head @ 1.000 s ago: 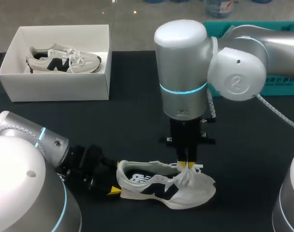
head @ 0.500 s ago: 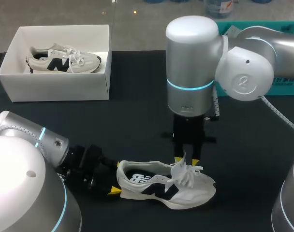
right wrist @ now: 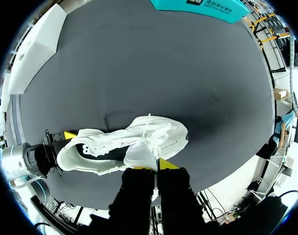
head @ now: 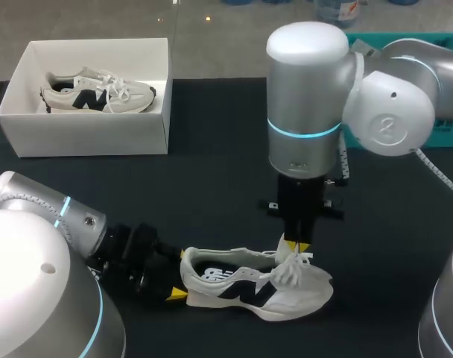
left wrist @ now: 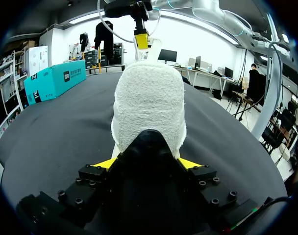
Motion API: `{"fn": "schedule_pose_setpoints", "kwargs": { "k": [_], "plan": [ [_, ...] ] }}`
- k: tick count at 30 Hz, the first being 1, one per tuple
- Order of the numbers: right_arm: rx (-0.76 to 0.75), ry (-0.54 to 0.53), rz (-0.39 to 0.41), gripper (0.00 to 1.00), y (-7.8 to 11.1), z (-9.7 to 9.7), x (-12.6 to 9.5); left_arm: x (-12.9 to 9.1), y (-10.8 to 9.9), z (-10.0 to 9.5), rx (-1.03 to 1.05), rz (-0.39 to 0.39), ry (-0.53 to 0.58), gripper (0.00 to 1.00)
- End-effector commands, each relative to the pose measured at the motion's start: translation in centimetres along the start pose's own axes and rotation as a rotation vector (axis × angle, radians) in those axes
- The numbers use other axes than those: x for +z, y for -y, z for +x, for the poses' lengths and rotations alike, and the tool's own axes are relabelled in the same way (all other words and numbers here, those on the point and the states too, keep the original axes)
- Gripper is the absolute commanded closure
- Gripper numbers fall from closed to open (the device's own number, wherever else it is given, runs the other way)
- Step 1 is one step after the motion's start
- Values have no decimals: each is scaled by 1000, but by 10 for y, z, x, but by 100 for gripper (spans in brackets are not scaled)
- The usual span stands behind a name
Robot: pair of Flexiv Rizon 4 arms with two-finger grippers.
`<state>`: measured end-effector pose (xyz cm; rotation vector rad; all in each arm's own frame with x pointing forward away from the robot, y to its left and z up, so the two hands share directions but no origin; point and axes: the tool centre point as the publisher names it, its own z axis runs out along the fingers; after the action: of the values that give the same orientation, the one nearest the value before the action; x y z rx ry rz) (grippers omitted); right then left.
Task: Take the shoe out of the shoebox, open the shoe tongue, remove and reinsert the insole, then place the shoe into the shoebox
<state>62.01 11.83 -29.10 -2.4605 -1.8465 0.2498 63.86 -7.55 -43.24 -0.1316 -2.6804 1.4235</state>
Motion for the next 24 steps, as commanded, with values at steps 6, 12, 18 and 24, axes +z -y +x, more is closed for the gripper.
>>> {"fn": "schedule_pose_setpoints", "kwargs": {
  "k": [6,12,18,24],
  "plan": [
    [156,-107,-11,100,5,-22,10,4,-2,1,0,-4,1,100],
    [112,-117,-13,55,4,-14,6,4,-2,1,0,-4,1,100],
    [-120,-25,-14,0,2,5,-20,4,-2,1,0,-4,1,100],
    [-532,48,-17,0,-1,22,-50,4,-2,1,0,-4,1,100]
  ]
}}
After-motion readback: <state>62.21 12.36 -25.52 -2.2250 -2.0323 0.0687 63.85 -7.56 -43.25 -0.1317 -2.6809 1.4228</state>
